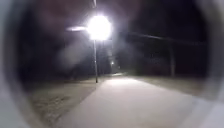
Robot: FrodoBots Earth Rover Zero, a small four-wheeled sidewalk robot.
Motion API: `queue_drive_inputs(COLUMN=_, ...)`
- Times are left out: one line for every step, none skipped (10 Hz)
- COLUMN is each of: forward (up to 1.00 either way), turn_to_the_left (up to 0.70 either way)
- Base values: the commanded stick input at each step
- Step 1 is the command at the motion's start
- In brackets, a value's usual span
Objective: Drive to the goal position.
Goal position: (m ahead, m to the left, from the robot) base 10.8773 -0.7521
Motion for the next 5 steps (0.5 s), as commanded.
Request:
queue_drive_inputs(forward=1.0, turn_to_the_left=0.0)
queue_drive_inputs(forward=1.0, turn_to_the_left=0.0)
queue_drive_inputs(forward=1.0, turn_to_the_left=0.0)
queue_drive_inputs(forward=1.0, turn_to_the_left=0.0)
queue_drive_inputs(forward=1.0, turn_to_the_left=0.0)
